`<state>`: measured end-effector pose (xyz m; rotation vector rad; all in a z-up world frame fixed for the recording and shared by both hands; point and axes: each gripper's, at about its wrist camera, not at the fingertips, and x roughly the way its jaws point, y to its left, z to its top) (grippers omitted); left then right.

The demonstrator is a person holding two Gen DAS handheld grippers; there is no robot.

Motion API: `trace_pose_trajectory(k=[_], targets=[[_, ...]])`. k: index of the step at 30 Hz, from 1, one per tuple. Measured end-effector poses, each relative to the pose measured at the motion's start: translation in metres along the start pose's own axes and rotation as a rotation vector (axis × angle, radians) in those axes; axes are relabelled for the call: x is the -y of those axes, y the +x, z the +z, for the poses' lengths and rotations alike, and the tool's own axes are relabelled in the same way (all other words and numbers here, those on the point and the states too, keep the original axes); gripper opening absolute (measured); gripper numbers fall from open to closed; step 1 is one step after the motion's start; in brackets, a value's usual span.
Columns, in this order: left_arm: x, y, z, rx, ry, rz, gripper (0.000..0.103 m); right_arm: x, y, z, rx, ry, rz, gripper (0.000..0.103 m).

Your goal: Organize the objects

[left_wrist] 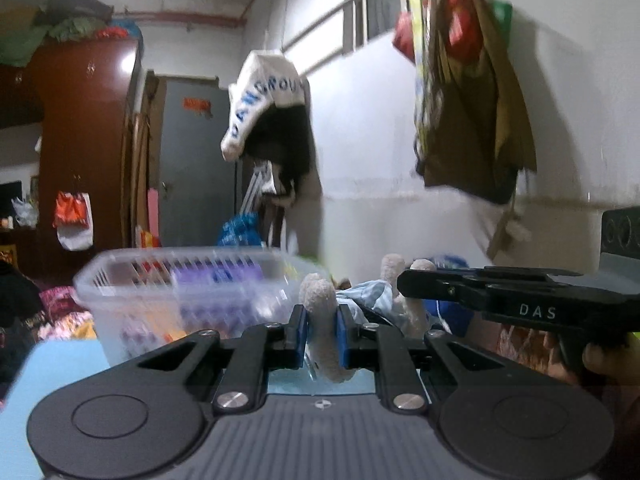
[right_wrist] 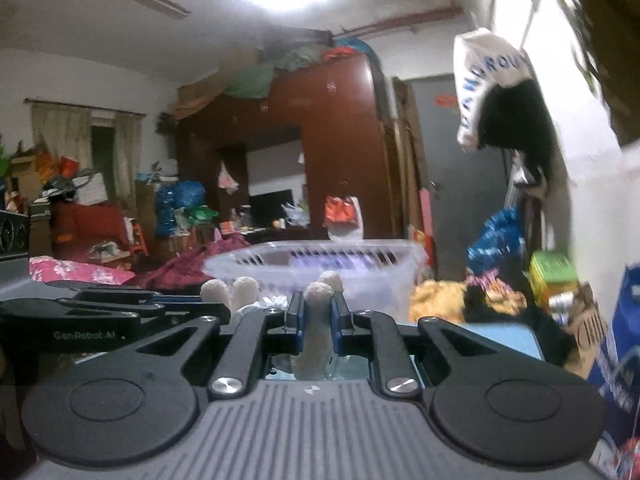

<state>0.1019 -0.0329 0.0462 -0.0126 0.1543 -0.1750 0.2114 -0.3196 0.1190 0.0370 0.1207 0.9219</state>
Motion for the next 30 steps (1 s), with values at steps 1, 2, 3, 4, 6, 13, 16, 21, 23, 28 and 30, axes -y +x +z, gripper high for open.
trace_pose_trajectory(k=[1, 2, 3, 4, 6, 13, 16, 21, 23, 28, 30], targets=[[-0.003, -0.004, 0.010, 0.019, 0.011, 0.011, 0.018, -0.004, 0.003, 0.008, 0.006, -0.018, 0.005, 0.015], [-0.006, -0.006, 0.021, 0.038, 0.026, 0.029, 0.018, -0.010, 0.006, 0.018, 0.012, -0.042, 0.014, 0.015], [-0.010, -0.008, 0.031, 0.053, 0.034, 0.046, 0.018, -0.015, 0.010, 0.027, 0.017, -0.062, 0.024, 0.015], [-0.015, -0.008, 0.043, 0.067, 0.039, 0.061, 0.018, -0.020, 0.017, 0.039, 0.023, -0.083, 0.031, 0.015], [-0.026, -0.004, 0.062, 0.074, 0.043, 0.088, 0.018, -0.030, 0.032, 0.059, 0.037, -0.129, 0.030, 0.014], [-0.082, 0.037, 0.097, 0.017, 0.034, 0.198, 0.018, -0.046, 0.107, 0.097, 0.011, -0.171, 0.054, 0.014], [-0.106, 0.061, 0.095, -0.032, 0.016, 0.243, 0.018, -0.047, 0.147, 0.091, -0.036, -0.175, 0.051, 0.014], [-0.138, 0.102, 0.077, -0.129, -0.025, 0.297, 0.018, -0.046, 0.203, 0.062, -0.138, -0.165, 0.036, 0.014], [-0.142, 0.115, 0.069, -0.154, -0.022, 0.297, 0.019, -0.049, 0.217, 0.050, -0.175, -0.184, 0.024, 0.014], [-0.140, 0.110, 0.060, -0.152, 0.036, 0.395, 0.052, -0.050, 0.223, 0.038, -0.242, -0.191, 0.004, 0.041], [-0.140, 0.083, 0.060, -0.114, -0.002, 0.352, 0.070, -0.043, 0.209, 0.039, -0.262, -0.140, -0.024, 0.073]])
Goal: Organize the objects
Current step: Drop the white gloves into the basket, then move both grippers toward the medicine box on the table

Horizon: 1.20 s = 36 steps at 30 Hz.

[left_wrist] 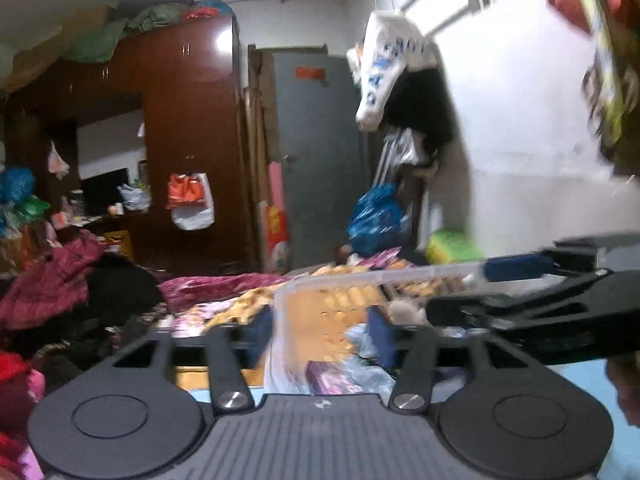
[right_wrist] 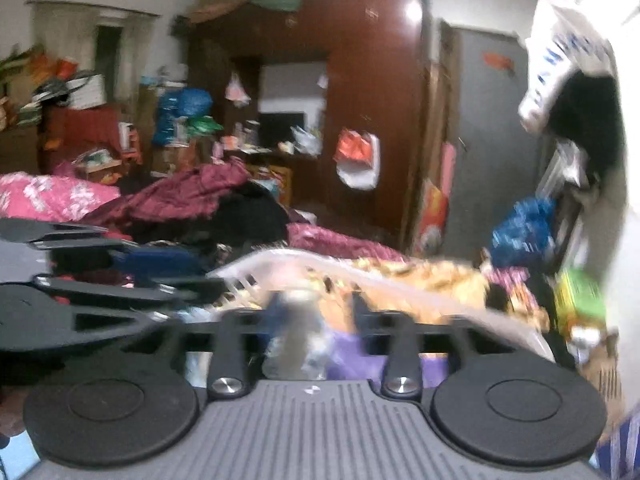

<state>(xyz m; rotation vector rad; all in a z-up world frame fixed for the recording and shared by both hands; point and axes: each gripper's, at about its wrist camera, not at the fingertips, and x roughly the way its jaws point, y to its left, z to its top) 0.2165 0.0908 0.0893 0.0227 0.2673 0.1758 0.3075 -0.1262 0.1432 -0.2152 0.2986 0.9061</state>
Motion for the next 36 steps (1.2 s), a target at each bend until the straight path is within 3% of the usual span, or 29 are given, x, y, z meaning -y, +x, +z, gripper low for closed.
trace_pose_trajectory(k=[1, 2, 5, 9, 11, 14, 19, 22, 25, 31, 36], targets=[[-0.004, -0.014, -0.003, 0.010, -0.009, -0.022, 0.079, 0.005, -0.012, -0.003, 0.013, 0.020, 0.008, 0.094], [-0.006, -0.028, -0.007, 0.009, -0.007, -0.033, 0.081, 0.011, -0.026, -0.008, 0.029, 0.039, 0.023, 0.102], [-0.006, -0.073, -0.033, -0.026, 0.026, -0.046, 0.081, 0.024, -0.069, -0.031, 0.035, 0.121, 0.053, 0.103], [-0.011, -0.111, -0.066, -0.086, 0.061, -0.057, 0.081, 0.031, -0.115, -0.086, -0.021, 0.225, 0.163, 0.103], [-0.016, -0.123, -0.080, -0.107, 0.055, -0.066, 0.081, 0.024, -0.129, -0.116, -0.034, 0.232, 0.224, 0.103], [-0.025, -0.131, -0.102, -0.152, 0.046, -0.053, 0.081, 0.005, -0.131, -0.142, -0.059, 0.185, 0.233, 0.103], [-0.035, -0.120, -0.130, -0.205, 0.029, -0.088, 0.081, -0.024, -0.118, -0.150, -0.075, 0.111, 0.305, 0.089], [-0.035, -0.112, -0.140, -0.203, 0.026, -0.120, 0.081, -0.038, -0.108, -0.149, -0.101, 0.051, 0.316, 0.074], [-0.032, -0.108, -0.146, -0.177, 0.033, -0.139, 0.081, -0.045, -0.102, -0.150, -0.128, 0.027, 0.322, 0.068], [-0.020, -0.111, -0.156, -0.112, 0.076, -0.184, 0.081, -0.051, -0.096, -0.156, -0.148, 0.043, 0.328, 0.065], [-0.016, -0.112, -0.163, -0.121, 0.112, -0.204, 0.076, -0.047, -0.096, -0.158, -0.151, 0.047, 0.332, 0.063]])
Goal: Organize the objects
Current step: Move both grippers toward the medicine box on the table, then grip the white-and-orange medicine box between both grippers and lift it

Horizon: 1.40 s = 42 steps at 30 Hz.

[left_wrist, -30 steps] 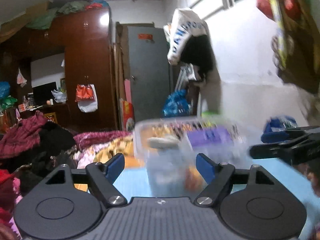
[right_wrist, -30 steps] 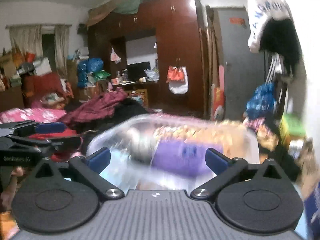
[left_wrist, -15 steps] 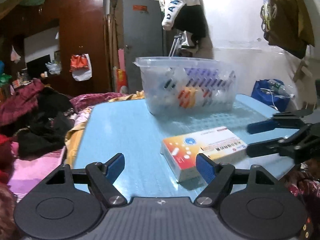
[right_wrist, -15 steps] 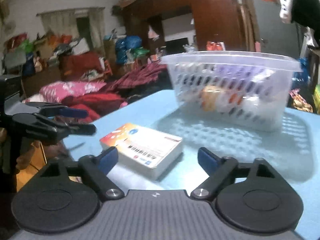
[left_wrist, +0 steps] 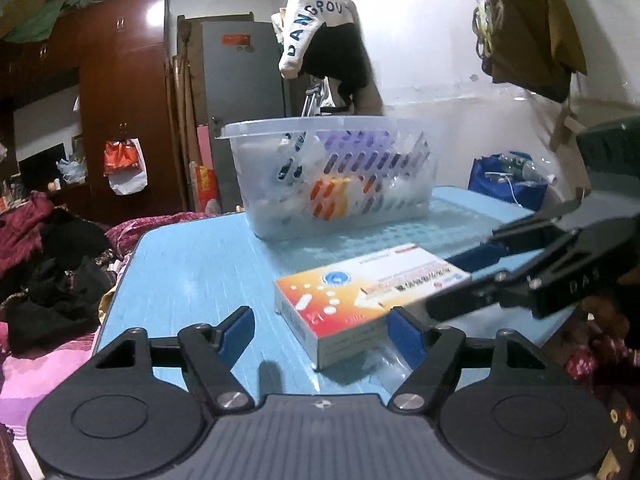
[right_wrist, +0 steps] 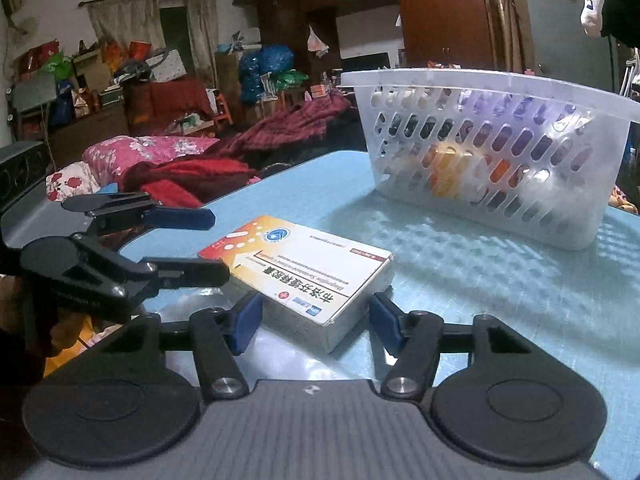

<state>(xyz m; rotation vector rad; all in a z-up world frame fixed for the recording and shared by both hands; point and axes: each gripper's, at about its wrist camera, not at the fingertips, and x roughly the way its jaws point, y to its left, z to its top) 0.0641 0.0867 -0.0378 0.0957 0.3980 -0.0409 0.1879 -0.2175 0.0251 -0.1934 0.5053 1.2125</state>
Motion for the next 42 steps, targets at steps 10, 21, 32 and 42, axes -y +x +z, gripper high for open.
trace_pose_trajectory(k=[10, 21, 32, 42], targets=[[0.009, 0.010, -0.005, 0.008, -0.010, -0.036, 0.059, -0.003, 0.006, -0.001, 0.019, -0.043, -0.030, 0.057], [0.015, -0.008, 0.014, 0.109, -0.013, -0.050, 0.056, -0.014, -0.016, 0.006, 0.113, -0.133, -0.083, 0.050], [0.045, -0.012, 0.080, 0.214, 0.069, -0.052, 0.052, 0.005, -0.061, 0.034, 0.219, -0.138, -0.131, 0.046], [0.041, 0.060, 0.184, 0.189, 0.067, -0.034, 0.052, 0.060, -0.064, 0.136, 0.275, -0.165, -0.253, 0.044]])
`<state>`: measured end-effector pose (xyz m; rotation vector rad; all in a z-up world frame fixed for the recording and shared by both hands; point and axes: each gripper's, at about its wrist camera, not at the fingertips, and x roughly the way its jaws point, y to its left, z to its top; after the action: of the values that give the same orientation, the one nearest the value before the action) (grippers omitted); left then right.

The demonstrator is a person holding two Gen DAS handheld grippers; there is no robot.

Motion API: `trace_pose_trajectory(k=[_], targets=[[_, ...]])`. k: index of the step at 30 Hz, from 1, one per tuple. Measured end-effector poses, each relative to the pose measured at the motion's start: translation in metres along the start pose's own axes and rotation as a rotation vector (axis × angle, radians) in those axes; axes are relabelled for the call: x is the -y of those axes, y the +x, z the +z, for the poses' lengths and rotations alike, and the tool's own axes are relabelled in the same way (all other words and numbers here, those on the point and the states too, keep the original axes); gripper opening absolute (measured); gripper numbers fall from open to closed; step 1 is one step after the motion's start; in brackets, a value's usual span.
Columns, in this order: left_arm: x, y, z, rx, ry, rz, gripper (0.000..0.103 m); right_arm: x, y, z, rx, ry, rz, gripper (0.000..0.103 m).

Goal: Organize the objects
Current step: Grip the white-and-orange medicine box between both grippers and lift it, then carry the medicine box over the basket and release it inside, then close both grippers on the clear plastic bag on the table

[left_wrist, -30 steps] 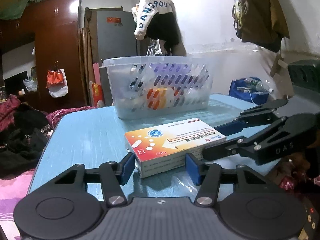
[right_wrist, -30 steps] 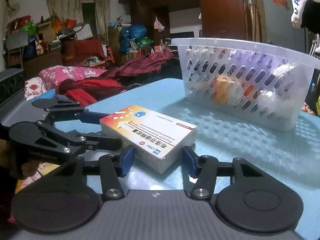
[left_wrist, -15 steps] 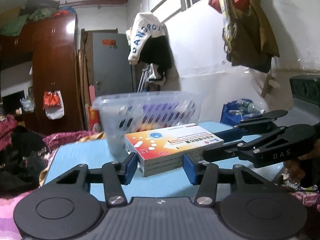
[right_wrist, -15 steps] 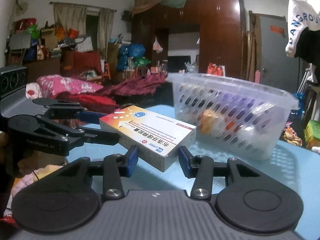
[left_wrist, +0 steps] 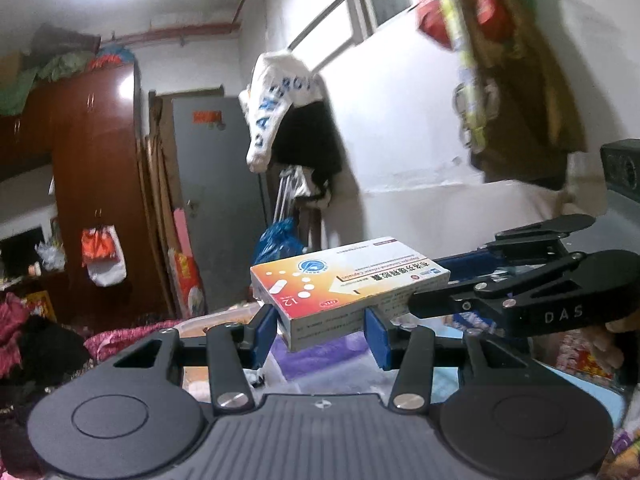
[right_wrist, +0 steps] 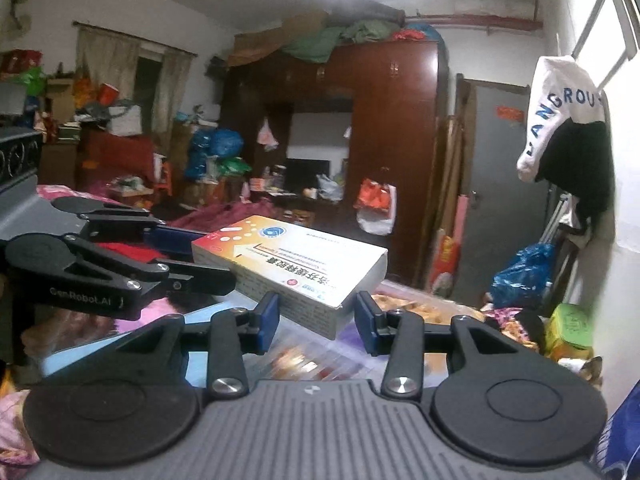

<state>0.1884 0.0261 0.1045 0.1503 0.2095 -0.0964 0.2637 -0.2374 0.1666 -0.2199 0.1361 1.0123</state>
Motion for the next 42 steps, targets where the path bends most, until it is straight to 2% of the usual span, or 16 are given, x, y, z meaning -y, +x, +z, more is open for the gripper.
trace_pose_trajectory(k=[6, 11, 14, 15, 16, 17, 18, 19, 21, 23, 27, 30, 32, 34, 38, 42], targets=[[-0.014, 0.042, -0.008, -0.065, 0.025, 0.060, 0.052, 0.026, 0.068, 0.001, -0.078, 0.063, -0.010, 0.043], [-0.043, 0.054, -0.014, -0.087, -0.043, 0.078, 0.054, 0.016, 0.093, -0.002, -0.088, 0.031, -0.003, 0.043], [-0.052, 0.065, -0.021, -0.118, -0.048, 0.124, 0.068, 0.015, 0.103, -0.005, -0.089, 0.018, -0.002, 0.044], [-0.050, 0.063, -0.023, -0.121, -0.041, 0.145, 0.077, 0.014, 0.101, -0.009, -0.110, 0.018, -0.008, 0.050], [-0.048, 0.057, -0.027, -0.124, -0.033, 0.166, 0.080, 0.013, 0.101, -0.011, -0.125, 0.017, -0.039, 0.064], [-0.045, 0.049, -0.028, -0.125, -0.024, 0.172, 0.080, 0.012, 0.096, -0.015, -0.135, 0.014, -0.070, 0.072], [-0.043, 0.039, -0.031, -0.131, -0.016, 0.175, 0.080, 0.013, 0.089, -0.020, -0.135, 0.018, -0.081, 0.086], [-0.040, 0.026, -0.035, -0.137, -0.010, 0.180, 0.080, 0.015, 0.076, -0.025, -0.128, 0.036, -0.081, 0.094], [-0.034, 0.003, -0.044, -0.159, 0.003, 0.179, 0.080, 0.021, 0.045, -0.037, -0.110, 0.099, -0.054, 0.103], [-0.027, -0.021, -0.057, -0.206, 0.009, 0.179, 0.080, 0.026, 0.010, -0.055, -0.089, 0.164, -0.040, 0.103], [-0.010, -0.066, -0.074, -0.268, 0.066, 0.213, 0.080, 0.028, -0.045, -0.094, -0.116, 0.234, -0.059, 0.103], [-0.003, -0.107, -0.070, -0.269, 0.089, 0.230, 0.080, 0.022, -0.075, -0.114, -0.156, 0.255, -0.091, 0.103], [-0.001, -0.129, -0.065, -0.258, 0.083, 0.255, 0.080, 0.018, -0.092, -0.118, -0.160, 0.269, -0.074, 0.103], [0.000, -0.137, -0.069, -0.237, 0.038, 0.244, 0.090, 0.012, -0.106, -0.119, -0.150, 0.281, -0.061, 0.103], [0.001, -0.120, -0.109, -0.265, -0.053, 0.176, 0.090, 0.006, -0.104, -0.129, -0.146, 0.339, -0.007, 0.103], [0.004, -0.099, -0.148, -0.311, -0.123, 0.068, 0.083, -0.004, -0.089, -0.152, -0.188, 0.321, -0.001, 0.082]])
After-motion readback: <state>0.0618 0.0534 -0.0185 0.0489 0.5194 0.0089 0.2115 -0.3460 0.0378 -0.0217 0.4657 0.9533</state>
